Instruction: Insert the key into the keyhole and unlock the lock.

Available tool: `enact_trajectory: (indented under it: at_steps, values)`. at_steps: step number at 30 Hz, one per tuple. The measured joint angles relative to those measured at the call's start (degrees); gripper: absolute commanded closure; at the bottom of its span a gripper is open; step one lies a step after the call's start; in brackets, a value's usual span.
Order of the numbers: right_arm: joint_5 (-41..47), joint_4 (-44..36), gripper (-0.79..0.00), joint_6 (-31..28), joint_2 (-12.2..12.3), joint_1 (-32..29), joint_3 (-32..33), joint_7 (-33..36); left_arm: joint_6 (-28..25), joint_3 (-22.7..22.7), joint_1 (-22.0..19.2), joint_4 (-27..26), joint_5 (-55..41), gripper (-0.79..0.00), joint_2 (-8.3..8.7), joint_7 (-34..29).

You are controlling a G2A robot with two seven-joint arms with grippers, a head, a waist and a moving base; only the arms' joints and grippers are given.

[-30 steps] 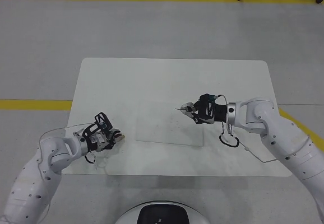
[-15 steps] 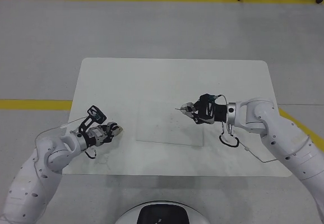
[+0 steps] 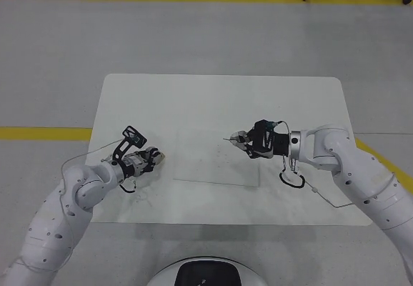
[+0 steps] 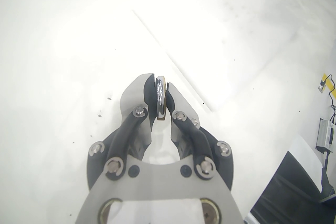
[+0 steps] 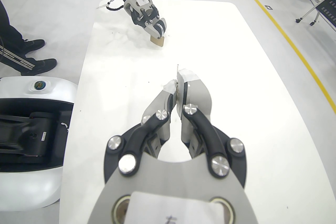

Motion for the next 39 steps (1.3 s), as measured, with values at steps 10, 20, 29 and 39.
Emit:
enact_trajectory:
  at_steps: [10, 20, 29, 39]
  values:
    - [0.00, 0.00, 0.000, 0.00, 0.00, 0.00, 0.00, 0.00, -0.34, 0.23, 0.28, -0.53, 1.92, -0.018, 0.17, -0.10]
    - [0.00, 0.00, 0.000, 0.00, 0.00, 0.00, 0.00, 0.00, -0.99, -0.79, 1.17, -1.30, 1.01, -0.105, 0.50, -0.47]
    - [0.00, 0.00, 0.000, 0.00, 0.00, 0.00, 0.00, 0.00, 0.26, -0.04, 1.72, -1.69, 3.27, -0.215, 0.51, 0.03]
    - [0.00, 0.00, 0.000, 0.00, 0.00, 0.00, 0.00, 0.00, -1.08, -0.62, 2.30, -2.00, 1.49, -0.200, 0.70, 0.07]
